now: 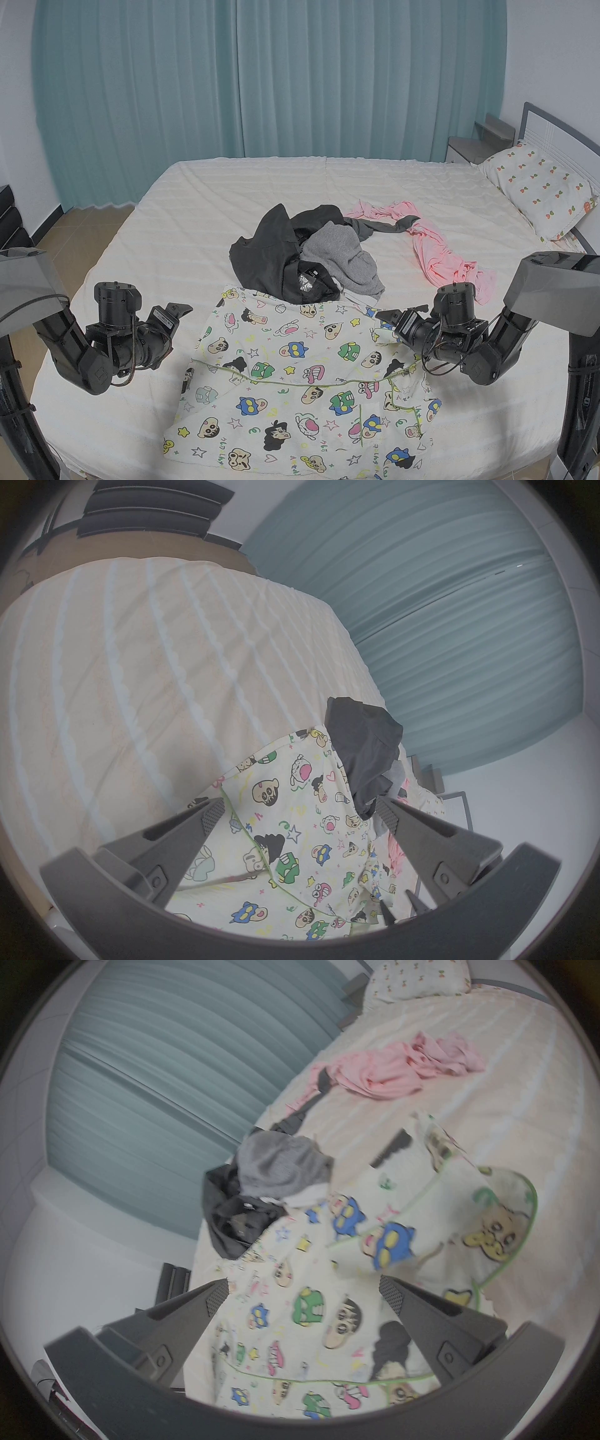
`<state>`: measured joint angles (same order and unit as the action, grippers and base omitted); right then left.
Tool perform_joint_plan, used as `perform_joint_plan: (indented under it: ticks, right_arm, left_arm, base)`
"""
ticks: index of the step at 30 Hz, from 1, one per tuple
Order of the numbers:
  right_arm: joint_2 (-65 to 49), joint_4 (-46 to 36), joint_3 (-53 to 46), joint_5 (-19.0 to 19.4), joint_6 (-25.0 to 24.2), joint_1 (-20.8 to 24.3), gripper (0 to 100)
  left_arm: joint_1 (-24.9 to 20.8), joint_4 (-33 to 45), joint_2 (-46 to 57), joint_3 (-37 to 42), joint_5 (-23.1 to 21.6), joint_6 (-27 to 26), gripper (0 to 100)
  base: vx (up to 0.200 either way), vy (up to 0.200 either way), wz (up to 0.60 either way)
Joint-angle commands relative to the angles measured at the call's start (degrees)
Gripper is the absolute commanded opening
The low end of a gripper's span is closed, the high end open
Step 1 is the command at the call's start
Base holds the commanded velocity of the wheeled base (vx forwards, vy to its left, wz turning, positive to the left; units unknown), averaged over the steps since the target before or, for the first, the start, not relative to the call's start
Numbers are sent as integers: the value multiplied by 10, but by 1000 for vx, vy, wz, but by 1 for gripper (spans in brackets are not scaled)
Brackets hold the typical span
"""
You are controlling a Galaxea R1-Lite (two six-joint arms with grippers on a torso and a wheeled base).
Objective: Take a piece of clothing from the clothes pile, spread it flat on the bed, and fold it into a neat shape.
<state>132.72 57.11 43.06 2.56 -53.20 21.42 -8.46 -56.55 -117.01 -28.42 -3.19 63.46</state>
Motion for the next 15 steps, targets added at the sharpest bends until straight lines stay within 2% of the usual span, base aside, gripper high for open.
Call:
perform_joint_plan:
  ticks: [1,5,10,15]
  right_arm:
    - [27,-6,9,-10,0,1,100]
    - [51,-28,51,-35,2,-5,100]
    - [61,-80,102,-40,1,-4,100]
    - [86,-147,232,-64,0,-6,100]
  left_arm:
    - [-3,-9,8,11,0,8,100]
    - [-8,-29,5,20,0,10,100]
    - [-11,-43,4,31,0,10,100]
    - [-11,-59,4,38,1,10,100]
  base:
    - [0,0,0]
    - [0,0,0]
    - [0,0,0]
    - [0,0,0]
